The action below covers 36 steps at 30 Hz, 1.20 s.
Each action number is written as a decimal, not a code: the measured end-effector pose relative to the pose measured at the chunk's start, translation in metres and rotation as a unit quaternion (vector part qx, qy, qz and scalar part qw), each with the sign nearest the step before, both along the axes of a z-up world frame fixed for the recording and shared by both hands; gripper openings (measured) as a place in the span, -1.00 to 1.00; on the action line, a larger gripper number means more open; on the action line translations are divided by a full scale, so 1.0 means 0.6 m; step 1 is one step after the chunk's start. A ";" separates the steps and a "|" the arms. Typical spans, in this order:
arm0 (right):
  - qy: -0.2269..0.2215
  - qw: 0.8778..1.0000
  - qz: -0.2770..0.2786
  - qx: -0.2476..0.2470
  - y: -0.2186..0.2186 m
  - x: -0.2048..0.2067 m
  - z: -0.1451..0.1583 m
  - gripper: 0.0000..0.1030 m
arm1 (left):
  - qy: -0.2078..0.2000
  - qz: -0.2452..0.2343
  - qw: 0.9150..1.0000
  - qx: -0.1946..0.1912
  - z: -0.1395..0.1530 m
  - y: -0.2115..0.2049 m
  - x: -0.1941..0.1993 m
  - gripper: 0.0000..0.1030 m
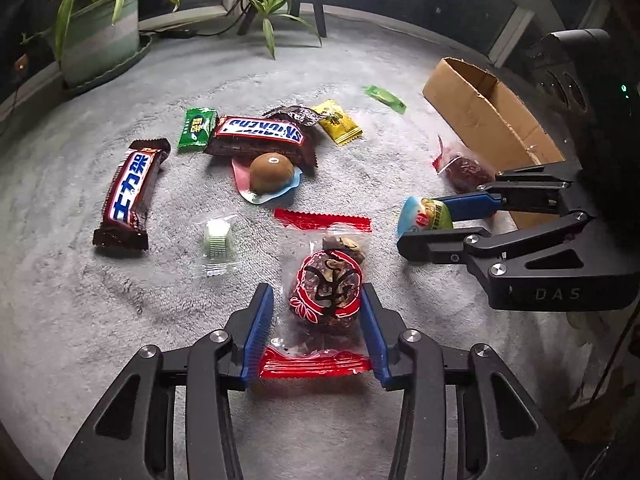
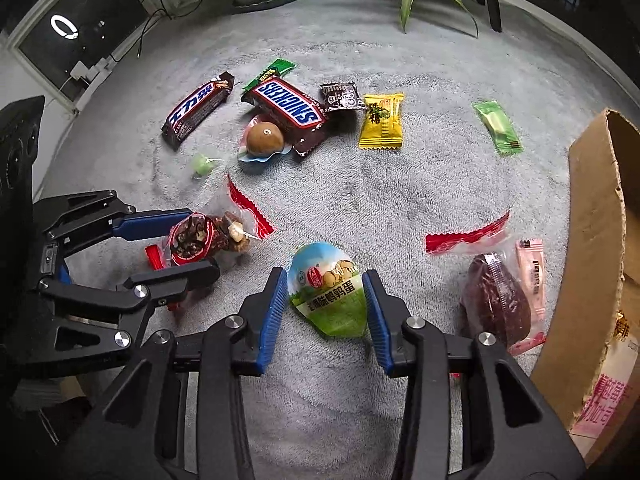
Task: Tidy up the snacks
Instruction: 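Grasp the red-wrapped pastry with the left tool while the right tool grasps the green nut pack, then carry the pastry and nut pack to the box with both tools and release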
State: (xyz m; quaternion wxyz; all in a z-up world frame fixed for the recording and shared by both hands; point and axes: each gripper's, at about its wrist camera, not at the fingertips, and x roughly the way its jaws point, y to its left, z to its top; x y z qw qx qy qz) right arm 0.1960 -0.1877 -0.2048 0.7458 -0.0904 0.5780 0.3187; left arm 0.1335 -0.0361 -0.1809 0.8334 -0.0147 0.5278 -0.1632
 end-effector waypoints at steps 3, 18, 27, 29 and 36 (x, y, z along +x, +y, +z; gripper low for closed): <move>-0.006 1.000 -0.002 -0.002 0.002 -0.005 0.002 -0.31 | -0.004 0.003 1.000 -0.001 0.003 0.002 -0.002 -0.26; -0.029 0.997 -0.046 0.049 -0.056 -0.024 0.061 -0.50 | -0.019 0.027 0.999 -0.031 0.036 0.016 -0.020 -0.28; -0.066 0.989 -0.101 0.088 -0.144 -0.026 0.137 -0.50 | -0.050 0.015 0.997 -0.050 0.085 -0.018 -0.014 -0.28; -0.074 0.987 -0.114 0.090 -0.173 -0.021 0.149 -0.50 | -0.058 0.010 0.997 -0.053 0.096 -0.033 -0.009 -0.28; -0.097 0.978 -0.169 0.078 -0.281 -0.011 0.170 -0.50 | -0.081 -0.012 0.994 -0.070 0.129 -0.097 0.014 -0.28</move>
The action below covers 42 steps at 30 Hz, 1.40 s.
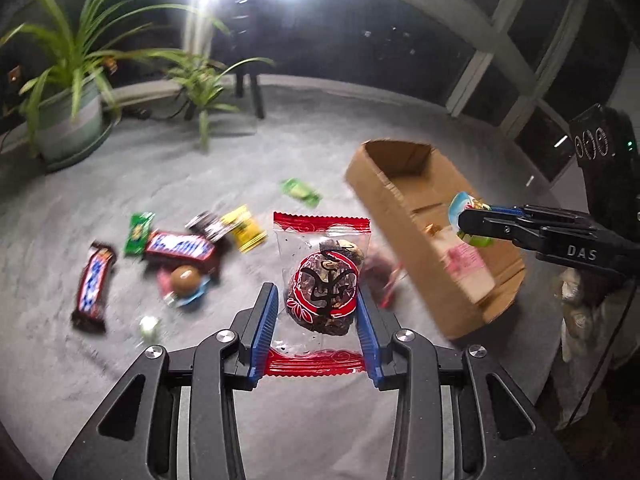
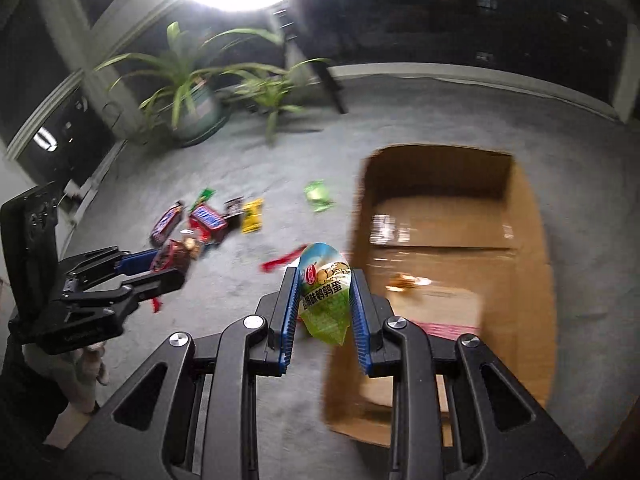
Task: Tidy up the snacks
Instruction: 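Carry the pastry and nut pack to the box with both tools and release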
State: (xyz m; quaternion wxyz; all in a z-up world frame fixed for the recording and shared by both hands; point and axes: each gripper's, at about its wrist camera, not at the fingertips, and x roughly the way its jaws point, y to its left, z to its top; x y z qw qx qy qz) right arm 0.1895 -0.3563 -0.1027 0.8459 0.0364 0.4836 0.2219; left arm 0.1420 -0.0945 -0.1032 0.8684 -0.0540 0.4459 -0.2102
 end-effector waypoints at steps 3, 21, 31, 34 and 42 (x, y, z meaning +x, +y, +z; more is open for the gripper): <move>-0.001 1.000 -0.021 -0.007 -0.044 0.000 -0.001 -0.50 | -0.008 -0.009 1.000 -0.005 0.009 -0.030 0.010 -0.28; 0.016 0.998 -0.059 -0.030 -0.160 0.003 -0.045 -0.50 | -0.015 -0.062 0.998 0.001 0.006 -0.209 0.074 -0.28; 0.023 0.998 -0.062 -0.024 -0.167 0.008 -0.054 -0.50 | -0.016 -0.079 0.997 0.013 0.008 -0.260 0.084 -0.27; 0.023 0.997 -0.063 -0.024 -0.167 0.009 -0.054 -0.49 | -0.018 -0.083 0.996 0.015 0.011 -0.267 0.082 -0.23; 0.015 0.997 -0.076 -0.012 -0.162 -0.003 -0.039 -0.01 | -0.026 -0.073 0.997 0.003 0.027 -0.248 0.073 -0.15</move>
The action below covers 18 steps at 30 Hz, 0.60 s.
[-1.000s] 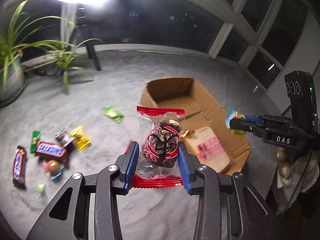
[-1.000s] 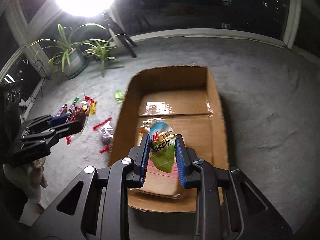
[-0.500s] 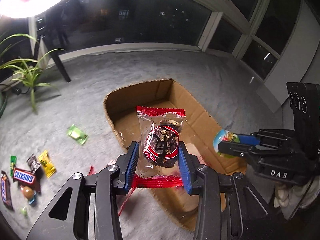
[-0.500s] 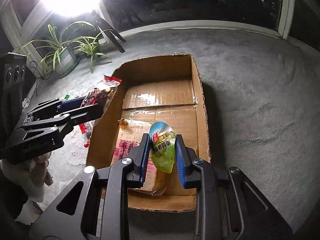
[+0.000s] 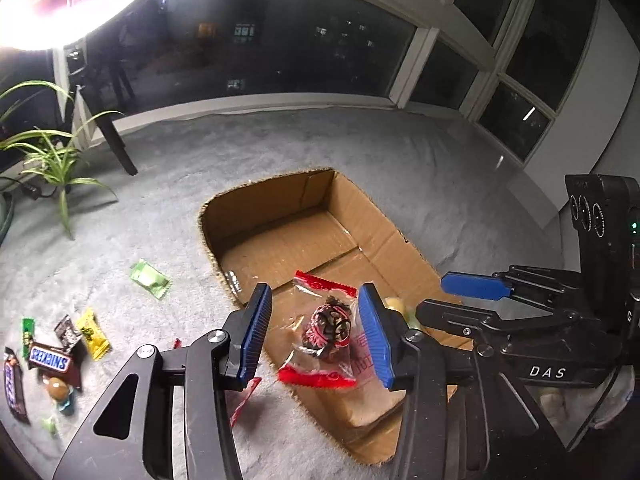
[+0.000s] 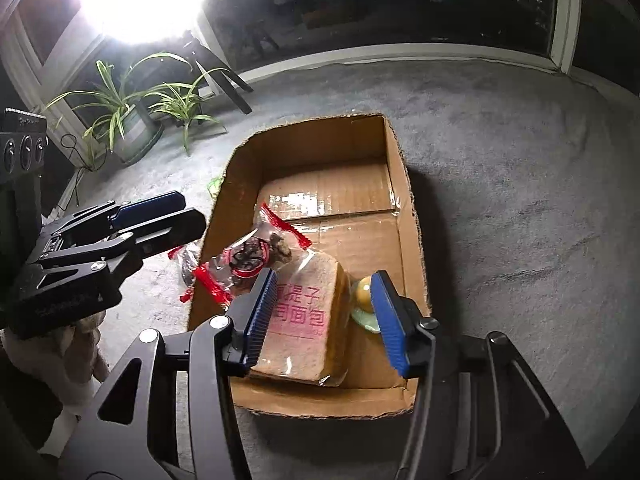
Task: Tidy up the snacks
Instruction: 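Carry the pastry and nut pack to the box with both tools and release, then move both tools back over the remaining snacks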
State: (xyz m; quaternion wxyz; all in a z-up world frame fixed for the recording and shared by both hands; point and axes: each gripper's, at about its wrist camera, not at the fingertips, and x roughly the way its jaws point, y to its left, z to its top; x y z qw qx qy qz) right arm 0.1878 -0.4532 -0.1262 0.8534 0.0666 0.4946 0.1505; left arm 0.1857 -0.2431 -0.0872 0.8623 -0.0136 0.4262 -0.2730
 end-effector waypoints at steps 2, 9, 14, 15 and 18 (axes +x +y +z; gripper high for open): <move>-0.004 1.000 -0.002 0.001 0.006 -0.004 0.006 -0.01 | 0.000 0.005 1.000 -0.004 0.002 0.014 -0.004 -0.15; -0.023 1.000 0.001 0.020 0.041 -0.021 0.030 0.22 | 0.000 0.027 1.000 -0.013 0.008 0.081 -0.026 -0.15; -0.038 0.999 0.028 0.010 0.097 -0.035 0.045 0.24 | -0.002 0.062 0.998 -0.017 0.009 0.173 -0.054 -0.15; -0.042 0.999 0.032 0.006 0.111 -0.038 0.048 0.27 | -0.001 0.072 0.997 -0.016 0.008 0.194 -0.060 -0.15; -0.053 0.998 0.041 0.003 0.146 -0.045 0.052 0.44 | -0.003 0.105 0.994 -0.010 0.002 0.255 -0.083 -0.15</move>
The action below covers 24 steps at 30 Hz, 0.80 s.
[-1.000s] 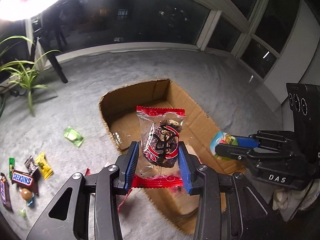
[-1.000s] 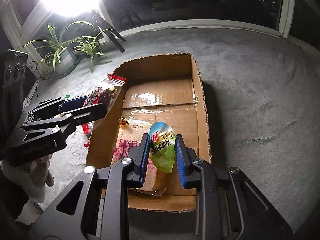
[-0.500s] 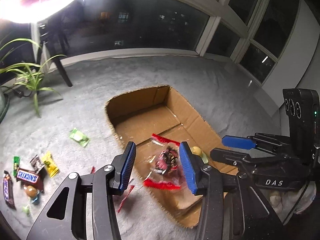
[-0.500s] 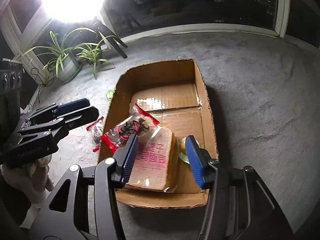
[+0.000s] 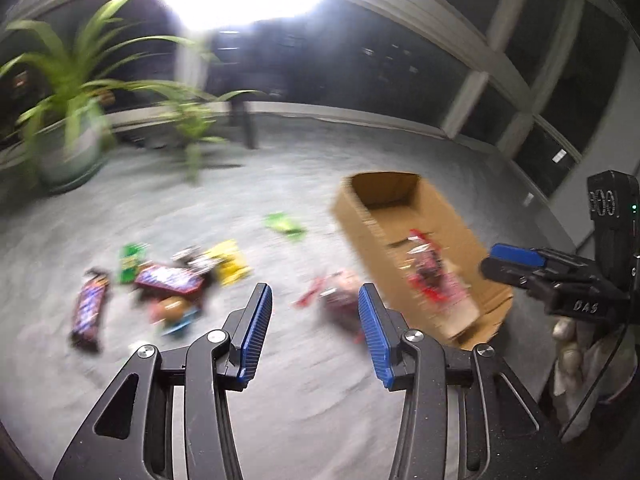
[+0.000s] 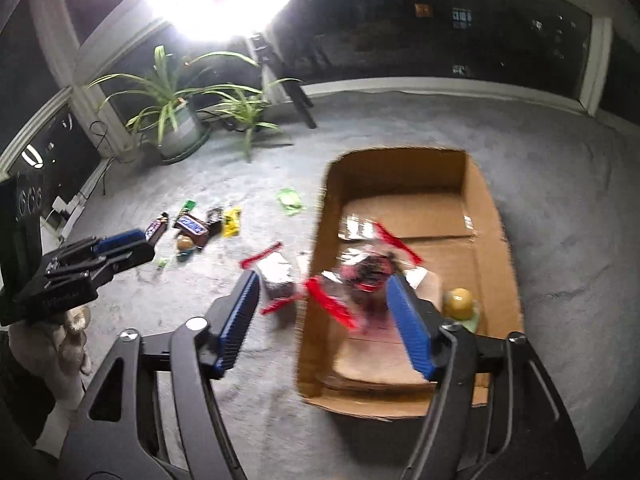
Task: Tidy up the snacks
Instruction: 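Move both tools back over the remaining snacks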
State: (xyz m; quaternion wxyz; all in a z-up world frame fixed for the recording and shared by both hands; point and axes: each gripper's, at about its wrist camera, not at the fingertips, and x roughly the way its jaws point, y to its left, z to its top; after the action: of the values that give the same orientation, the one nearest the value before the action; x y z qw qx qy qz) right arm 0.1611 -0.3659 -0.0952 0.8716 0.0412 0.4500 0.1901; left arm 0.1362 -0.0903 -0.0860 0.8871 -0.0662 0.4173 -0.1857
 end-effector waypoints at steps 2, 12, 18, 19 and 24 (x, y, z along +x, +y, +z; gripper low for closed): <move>-0.006 1.000 0.011 0.003 0.029 -0.004 0.002 0.46 | 0.005 0.013 1.000 0.009 -0.007 0.030 -0.012 -0.15; 0.018 0.996 0.089 0.002 0.177 0.009 -0.022 0.46 | 0.039 0.070 0.996 0.027 -0.052 0.150 -0.044 -0.15; 0.033 0.991 0.128 0.006 0.260 0.034 -0.046 0.46 | 0.053 0.066 0.996 0.024 -0.076 0.170 -0.043 -0.16; 0.035 0.991 0.131 0.006 0.269 0.039 -0.050 0.46 | 0.055 0.065 0.996 0.021 -0.079 0.173 -0.042 -0.16; 0.046 0.990 0.137 -0.002 0.295 0.075 -0.067 0.46 | 0.064 0.062 0.996 0.011 -0.092 0.181 -0.030 -0.22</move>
State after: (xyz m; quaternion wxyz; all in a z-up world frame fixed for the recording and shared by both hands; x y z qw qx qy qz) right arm 0.2058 -0.1890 -0.1357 0.8160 -0.0140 0.4913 0.3043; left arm 0.1185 0.0184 -0.1414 0.8689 -0.0940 0.4707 -0.1210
